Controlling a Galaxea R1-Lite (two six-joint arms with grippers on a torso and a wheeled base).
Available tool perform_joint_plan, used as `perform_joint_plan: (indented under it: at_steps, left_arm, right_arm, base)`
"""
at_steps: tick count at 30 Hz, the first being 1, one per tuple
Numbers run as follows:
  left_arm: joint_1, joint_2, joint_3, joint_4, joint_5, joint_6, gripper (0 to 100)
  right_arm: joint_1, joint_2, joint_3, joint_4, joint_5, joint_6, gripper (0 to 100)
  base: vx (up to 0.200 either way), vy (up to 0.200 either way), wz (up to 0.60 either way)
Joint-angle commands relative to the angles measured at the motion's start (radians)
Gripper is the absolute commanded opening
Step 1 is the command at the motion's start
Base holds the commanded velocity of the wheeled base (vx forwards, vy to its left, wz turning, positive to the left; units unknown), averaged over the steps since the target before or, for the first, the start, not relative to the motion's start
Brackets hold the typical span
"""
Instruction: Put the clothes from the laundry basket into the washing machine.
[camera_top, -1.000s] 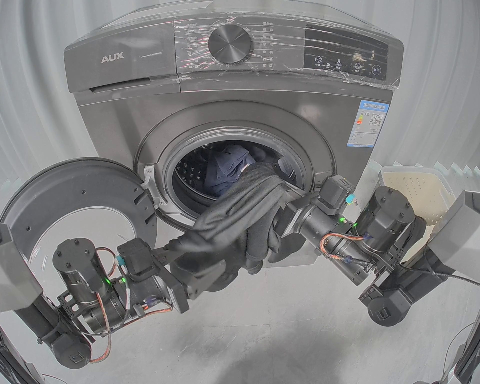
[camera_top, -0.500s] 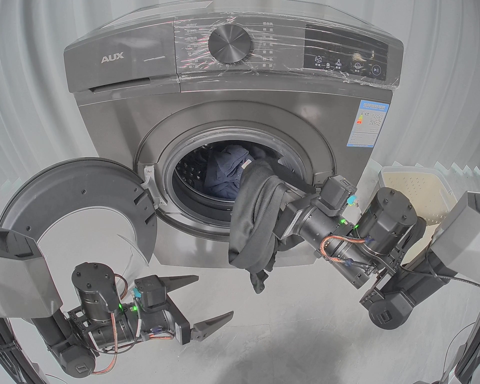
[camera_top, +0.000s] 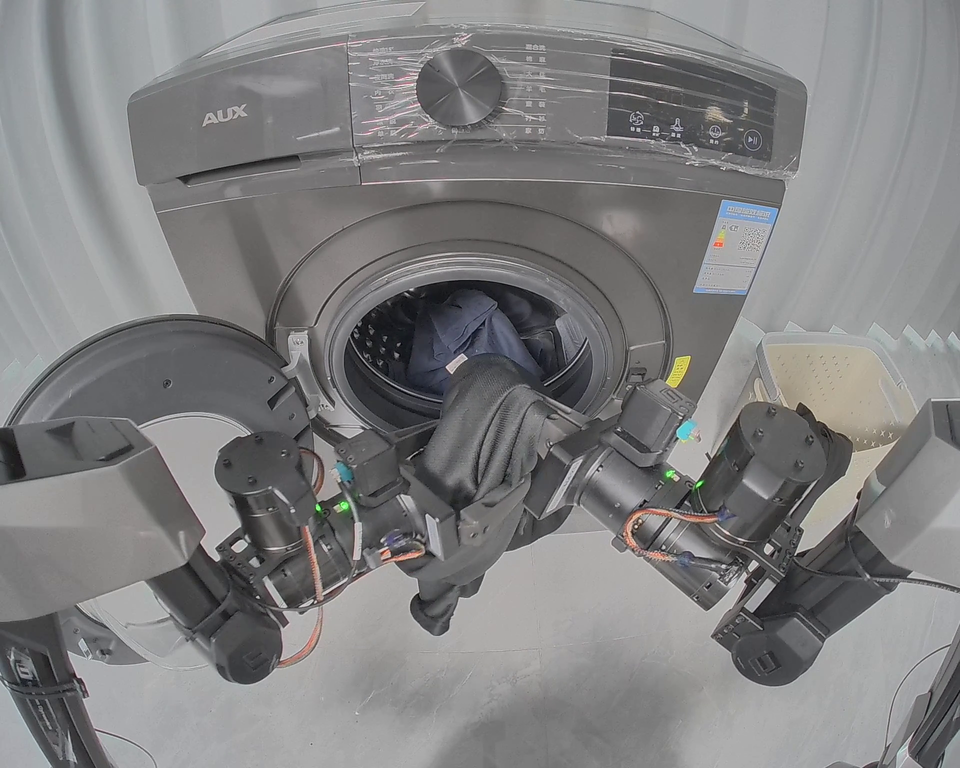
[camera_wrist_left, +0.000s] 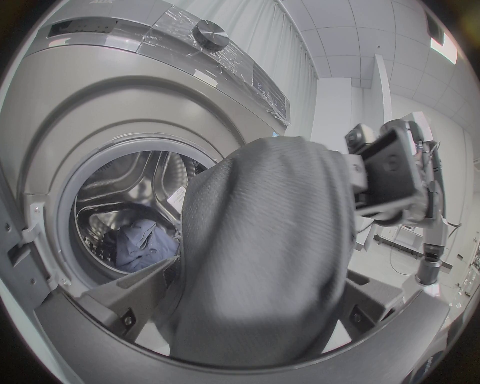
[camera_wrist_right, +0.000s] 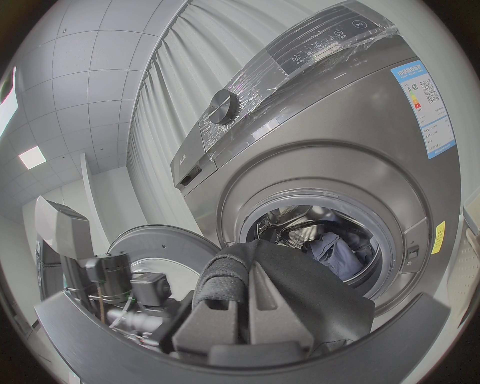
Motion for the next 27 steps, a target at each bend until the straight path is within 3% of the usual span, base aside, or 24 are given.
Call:
perform_joint_plan:
  at_steps: [1, 2, 4, 10, 14, 19, 25, 26, 27]
  left_arm:
    - [0.002, 0.137, -0.138, 0.0, 0.027, 0.0, 100]
    - [0.004, 0.149, -0.152, 0.0, 0.045, 0.002, 0]
    - [0.007, 0.167, -0.172, 0.0, 0.074, 0.008, 0]
    - [0.012, 0.181, -0.224, 0.0, 0.091, -0.004, 0]
    - [0.059, 0.149, -0.279, -0.002, 0.169, -0.03, 0]
    - [0.068, 0.062, -0.241, -0.002, 0.175, -0.053, 0]
    - [0.044, -0.012, -0.163, -0.002, 0.177, -0.061, 0]
    - [0.041, -0.021, -0.149, -0.002, 0.177, -0.066, 0]
    - [0.041, -0.024, -0.146, -0.002, 0.177, -0.067, 0]
  right_arm:
    - [0.023, 0.0, 0.003, 0.0, -0.003, 0.005, 0]
    - [0.023, 0.0, 0.003, 0.0, -0.003, 0.005, 0]
    - [0.027, -0.002, 0.005, 0.0, -0.003, 0.005, 0]
    - [0.049, -0.003, 0.008, -0.001, -0.021, 0.014, 0]
    - [0.03, -0.037, 0.079, 0.006, -0.051, 0.029, 0]
    - [-0.01, -0.034, 0.16, 0.037, -0.064, 0.037, 0]
    - [0.001, -0.032, 0.161, 0.025, -0.069, 0.041, 0]
    - [0.006, -0.032, 0.158, 0.023, -0.069, 0.043, 100]
    - [0.006, -0.032, 0.158, 0.023, -0.069, 0.043, 100]
  base:
    - [0.0, 0.0, 0.0]
    - [0.0, 0.0, 0.0]
    - [0.0, 0.0, 0.0]
    - [0.0, 0.0, 0.0]
    - [0.0, 0.0, 0.0]
    - [0.0, 0.0, 0.0]
    - [0.0, 0.0, 0.0]
    - [0.0, 0.0, 0.0]
    - [0.0, 0.0, 0.0]
